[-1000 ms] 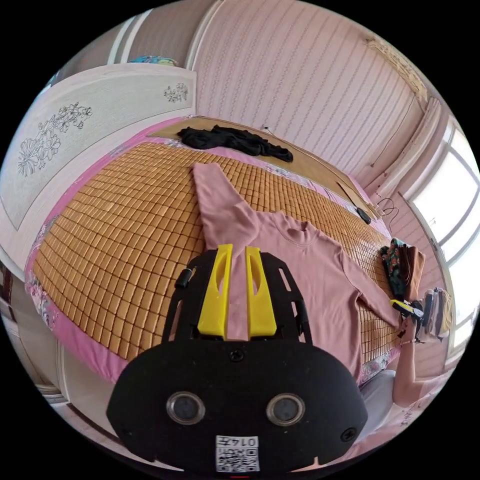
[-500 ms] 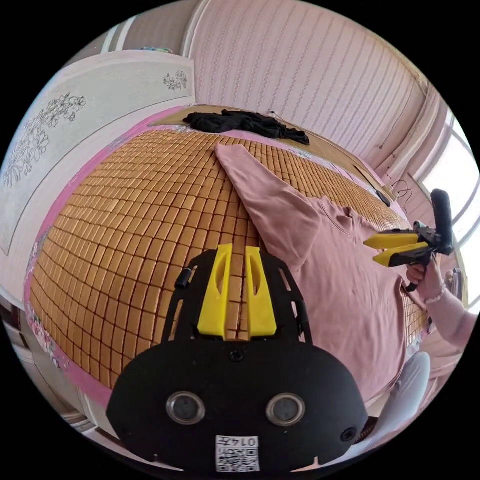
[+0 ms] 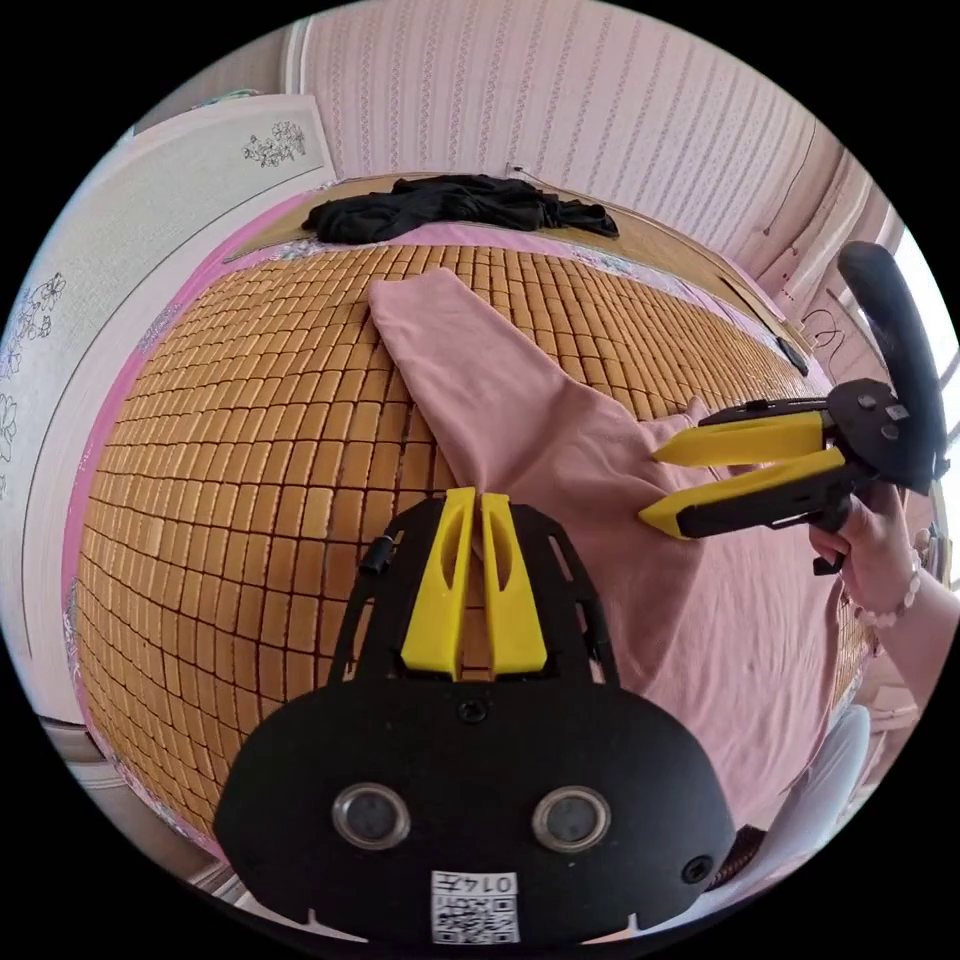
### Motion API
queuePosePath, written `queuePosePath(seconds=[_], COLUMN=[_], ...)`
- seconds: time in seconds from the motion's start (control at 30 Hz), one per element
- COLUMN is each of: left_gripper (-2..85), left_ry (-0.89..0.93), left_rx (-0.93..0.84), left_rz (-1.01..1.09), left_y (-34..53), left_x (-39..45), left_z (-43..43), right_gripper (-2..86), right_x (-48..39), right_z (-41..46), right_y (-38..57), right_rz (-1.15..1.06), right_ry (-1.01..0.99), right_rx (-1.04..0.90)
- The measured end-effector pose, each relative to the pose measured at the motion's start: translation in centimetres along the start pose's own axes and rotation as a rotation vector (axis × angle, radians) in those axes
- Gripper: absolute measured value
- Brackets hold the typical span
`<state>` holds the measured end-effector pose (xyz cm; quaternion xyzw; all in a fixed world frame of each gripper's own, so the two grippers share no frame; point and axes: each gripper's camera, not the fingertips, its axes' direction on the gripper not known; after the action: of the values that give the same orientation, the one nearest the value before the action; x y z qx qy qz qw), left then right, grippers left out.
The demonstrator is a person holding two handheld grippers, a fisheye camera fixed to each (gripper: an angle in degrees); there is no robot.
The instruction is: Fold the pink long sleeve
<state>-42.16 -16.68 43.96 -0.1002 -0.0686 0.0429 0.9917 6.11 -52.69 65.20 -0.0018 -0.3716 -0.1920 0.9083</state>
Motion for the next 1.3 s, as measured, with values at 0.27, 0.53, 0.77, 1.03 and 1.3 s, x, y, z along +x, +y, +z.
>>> queuePosePath(seconds=[0.27, 0.53, 0.77, 1.03, 1.3], left_gripper=[-0.3, -0.3, 10.5, 0.6, 1.6], left_ry=[0.03, -0.172, -0.266, -0.29, -0.381], left_rx=[0.214, 0.218, 0.106, 0.022, 0.169], left_rz=[0.012, -0.069, -0.242, -0.191, -0.325], left_y=[19.2, 22.9, 13.6, 15.0, 29.1], left_x=[1.1, -5.7, -16.0, -16.6, -19.7], left_z=[-12.6, -16.8, -11.5, -10.7, -18.0], right_gripper=[17.0, 15.4, 11.2, 2.2, -0.4], right_x=[-5.0, -5.4, -3.5, -3.0, -3.0], right_z=[5.9, 11.4, 18.4, 26.2, 30.2], right_y=[0.2, 0.1, -2.8, -4.7, -5.7], right_rz=[-0.228, -0.255, -0.114, -0.016, -0.01], right_ry=[-0.094, -0.009, -0.001, 0.117, 0.314], right_rx=[-0.022, -0.058, -0.089, -0.109, -0.078])
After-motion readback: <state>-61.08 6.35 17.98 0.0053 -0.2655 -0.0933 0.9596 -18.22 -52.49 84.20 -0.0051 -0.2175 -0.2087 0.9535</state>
